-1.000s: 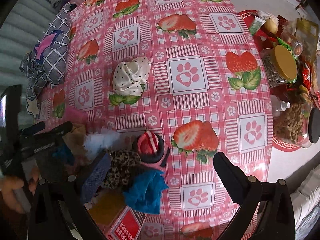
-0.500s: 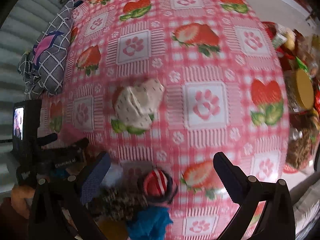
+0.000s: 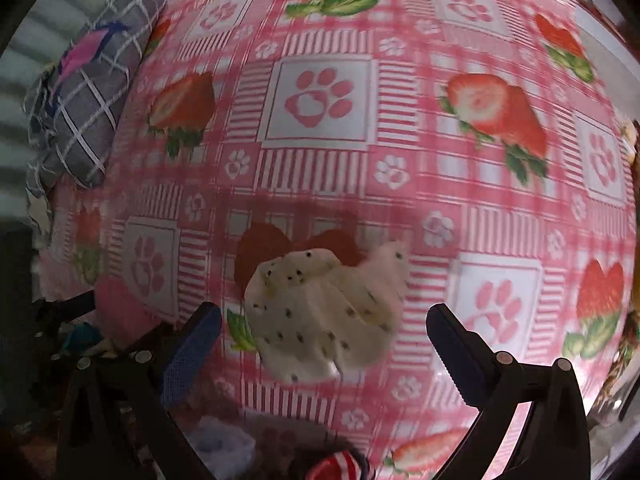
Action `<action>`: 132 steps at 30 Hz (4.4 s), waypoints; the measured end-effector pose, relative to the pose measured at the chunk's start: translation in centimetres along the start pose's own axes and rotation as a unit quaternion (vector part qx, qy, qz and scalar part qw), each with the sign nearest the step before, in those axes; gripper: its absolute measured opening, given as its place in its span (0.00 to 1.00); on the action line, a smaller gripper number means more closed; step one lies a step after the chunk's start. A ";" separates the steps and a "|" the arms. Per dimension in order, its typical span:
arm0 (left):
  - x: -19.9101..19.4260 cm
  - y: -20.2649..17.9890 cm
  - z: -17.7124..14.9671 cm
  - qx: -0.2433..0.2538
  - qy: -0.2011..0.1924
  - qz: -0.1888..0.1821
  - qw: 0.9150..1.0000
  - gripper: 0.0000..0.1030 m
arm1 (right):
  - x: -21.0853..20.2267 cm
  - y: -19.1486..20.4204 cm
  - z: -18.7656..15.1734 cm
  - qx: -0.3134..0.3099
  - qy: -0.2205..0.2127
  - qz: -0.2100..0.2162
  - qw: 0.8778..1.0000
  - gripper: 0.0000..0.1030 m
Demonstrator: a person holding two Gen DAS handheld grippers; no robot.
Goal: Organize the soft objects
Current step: 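Grasp the pink sponge with the left tool while the right tool grasps the scrunchie, then carry the sponge and scrunchie in both tools over the white box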
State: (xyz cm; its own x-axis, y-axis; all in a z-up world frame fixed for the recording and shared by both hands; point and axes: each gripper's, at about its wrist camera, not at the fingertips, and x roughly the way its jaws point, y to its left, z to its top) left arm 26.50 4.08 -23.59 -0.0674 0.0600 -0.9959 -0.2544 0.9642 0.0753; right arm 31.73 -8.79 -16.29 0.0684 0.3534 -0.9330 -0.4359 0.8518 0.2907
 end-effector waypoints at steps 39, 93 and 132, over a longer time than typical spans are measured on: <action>-13.7 -4.8 -6.2 0.048 -0.176 0.016 0.983 0.78 | -8.3 -4.7 -6.3 0.053 -0.031 0.030 0.998 0.36; -18.3 7.5 -34.5 0.064 -0.167 -0.056 0.982 0.78 | -18.7 9.2 -30.5 0.054 -0.047 0.028 0.997 0.36; -15.1 22.6 -39.9 -0.158 -0.142 -0.048 0.976 0.79 | -15.5 30.6 -27.7 -0.217 0.000 0.042 0.975 0.36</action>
State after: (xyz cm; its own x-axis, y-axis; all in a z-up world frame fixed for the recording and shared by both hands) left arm -16.79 14.68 -4.88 0.2302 0.0858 -0.9694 -0.5341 0.8438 -0.0521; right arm -7.56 1.07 1.17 0.0160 0.4140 -0.9101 -0.7781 0.5768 0.2488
